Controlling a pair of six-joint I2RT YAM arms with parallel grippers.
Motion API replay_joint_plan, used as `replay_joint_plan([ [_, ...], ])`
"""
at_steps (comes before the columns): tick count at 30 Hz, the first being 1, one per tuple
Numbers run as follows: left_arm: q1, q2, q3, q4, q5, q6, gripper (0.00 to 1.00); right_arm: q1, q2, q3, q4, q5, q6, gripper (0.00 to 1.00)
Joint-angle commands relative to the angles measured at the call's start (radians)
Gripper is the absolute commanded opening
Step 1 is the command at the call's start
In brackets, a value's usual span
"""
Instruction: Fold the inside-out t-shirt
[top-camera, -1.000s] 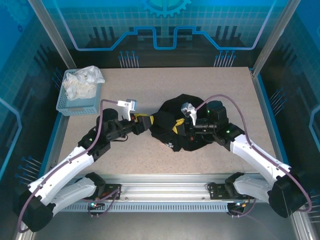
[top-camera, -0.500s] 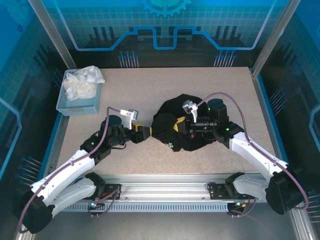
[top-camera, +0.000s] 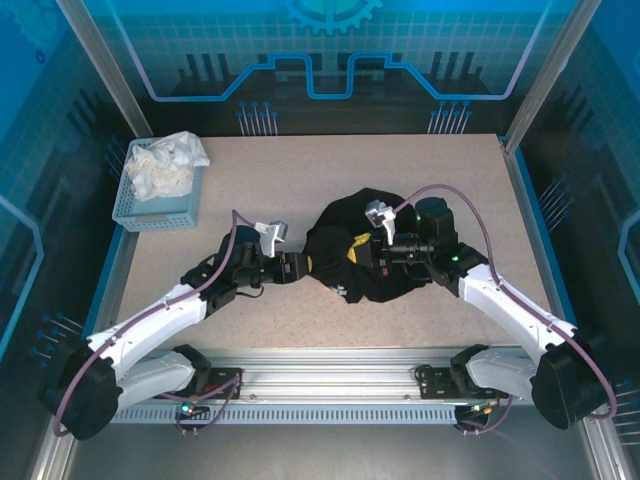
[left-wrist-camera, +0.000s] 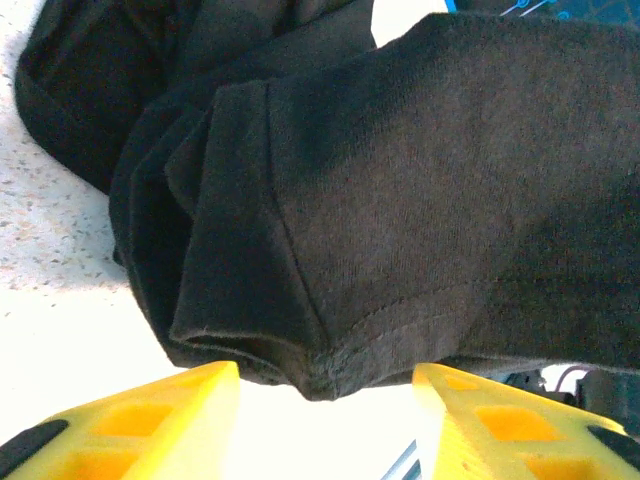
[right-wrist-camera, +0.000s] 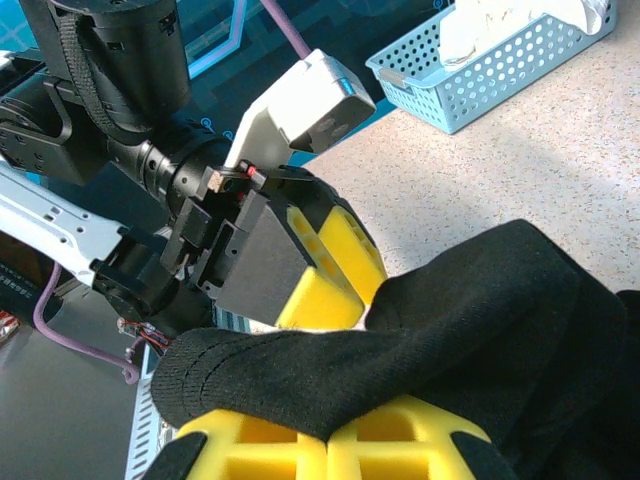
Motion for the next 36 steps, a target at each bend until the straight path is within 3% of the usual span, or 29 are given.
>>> replay_joint_plan([
  [1,0.000,0.027,0.025,0.063,0.042,-0.027,0.44,-0.017,-0.026,0.005,0.004,-0.010,-0.003,0.00],
  [7,0.001,0.084,0.059,0.086,0.062,-0.023,0.29,-0.016,-0.050,-0.010,0.004,-0.012,-0.011,0.00],
  [13,0.022,0.069,0.075,0.115,0.091,-0.029,0.01,-0.023,-0.084,-0.015,-0.124,0.023,-0.120,0.00],
  [19,0.055,-0.048,0.074,0.115,0.202,-0.108,0.00,-0.027,-0.118,-0.032,-0.189,0.086,-0.157,0.00],
  [28,0.109,-0.178,0.105,0.127,0.354,-0.314,0.00,-0.030,-0.103,-0.022,-0.227,0.188,-0.105,0.13],
  [36,0.109,-0.188,0.110,0.126,0.380,-0.348,0.00,-0.028,-0.109,-0.047,-0.277,0.195,-0.102,0.22],
])
